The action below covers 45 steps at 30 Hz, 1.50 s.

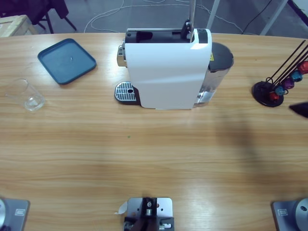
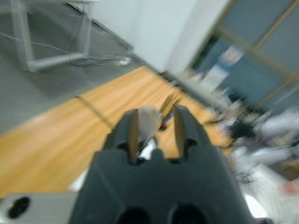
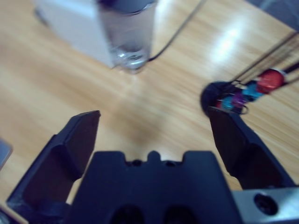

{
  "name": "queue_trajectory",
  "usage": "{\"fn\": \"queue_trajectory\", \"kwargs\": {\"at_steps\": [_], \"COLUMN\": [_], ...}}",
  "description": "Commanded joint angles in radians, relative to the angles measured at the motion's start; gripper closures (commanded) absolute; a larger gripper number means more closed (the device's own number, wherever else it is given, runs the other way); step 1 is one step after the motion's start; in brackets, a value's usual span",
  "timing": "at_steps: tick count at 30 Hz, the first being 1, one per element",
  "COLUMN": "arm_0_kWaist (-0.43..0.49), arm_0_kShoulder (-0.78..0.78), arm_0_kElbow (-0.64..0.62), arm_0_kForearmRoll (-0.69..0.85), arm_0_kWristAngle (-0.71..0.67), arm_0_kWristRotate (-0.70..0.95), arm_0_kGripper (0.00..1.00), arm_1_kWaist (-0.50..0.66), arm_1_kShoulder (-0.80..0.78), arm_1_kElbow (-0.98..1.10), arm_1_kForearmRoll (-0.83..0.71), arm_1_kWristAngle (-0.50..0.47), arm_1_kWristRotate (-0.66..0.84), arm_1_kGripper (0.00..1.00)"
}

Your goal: Pour coffee

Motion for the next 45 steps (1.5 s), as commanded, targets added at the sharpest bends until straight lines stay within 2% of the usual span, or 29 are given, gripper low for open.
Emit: {"fn": "queue_trajectory", "kwargs": {"at_steps": [1, 4, 6, 10, 13, 17, 24, 27, 35, 40, 42, 44, 45], "arm_0_kWaist": [-0.187, -0.191, -0.191, -0.191, -0.191, -0.191, -0.191, -0.191, -0.191, -0.191, -0.191, -0.191, -0.191], "arm_0_kShoulder": [-0.117, -0.208, -0.237, -0.246, -0.242, -0.228, -0.198, -0.194, -0.181, -0.170, -0.168, -0.168, -0.169], "arm_0_kElbow": [0.231, 0.380, 0.425, 0.429, 0.428, 0.420, 0.410, 0.405, 0.408, 0.404, 0.402, 0.402, 0.403], "arm_0_kForearmRoll": [0.377, 0.371, 0.369, 0.367, 0.367, 0.364, 0.340, 0.335, 0.335, 0.335, 0.335, 0.335, 0.335], "arm_0_kWristAngle": [0.318, 0.352, 0.402, 0.406, 0.406, 0.406, 0.401, 0.399, 0.402, 0.402, 0.400, 0.399, 0.399], "arm_0_kWristRotate": [0.415, 0.366, 0.339, 0.326, 0.313, 0.302, 0.285, 0.282, 0.275, 0.264, 0.262, 0.258, 0.257], "arm_0_kGripper": [0.000, 0.000, 0.000, 0.000, 0.000, 0.000, 0.000, 0.000, 0.000, 0.000, 0.000, 0.000, 0.000], "arm_1_kWaist": [-0.256, -0.289, -0.321, -0.326, -0.332, -0.372, -0.383, -0.383, -0.384, -0.384, -0.385, -0.385, -0.385], "arm_1_kShoulder": [0.027, 0.079, 0.116, 0.168, 0.236, 0.351, 0.352, 0.357, 0.406, 0.406, 0.406, 0.406, 0.406], "arm_1_kElbow": [0.092, 0.165, 0.228, 0.292, 0.307, 0.308, 0.306, 0.304, 0.306, 0.307, 0.308, 0.308, 0.306], "arm_1_kForearmRoll": [-0.153, -0.264, -0.352, -0.501, -0.598, -0.694, -0.707, -0.709, -0.723, -0.723, -0.723, -0.729, -0.730], "arm_1_kWristAngle": [-0.154, -0.164, -0.164, -0.164, -0.156, -0.118, -0.110, -0.107, -0.090, -0.098, -0.099, -0.103, -0.103], "arm_1_kWristRotate": [0.053, 0.081, 0.115, 0.157, 0.160, 0.161, 0.161, 0.161, 0.151, 0.150, 0.150, 0.150, 0.150], "arm_1_kGripper": [0.000, 0.052, 0.068, 0.163, 0.275, 0.276, 0.287, 0.403, 0.414, 0.532, 0.549, 0.648, 0.653]}}
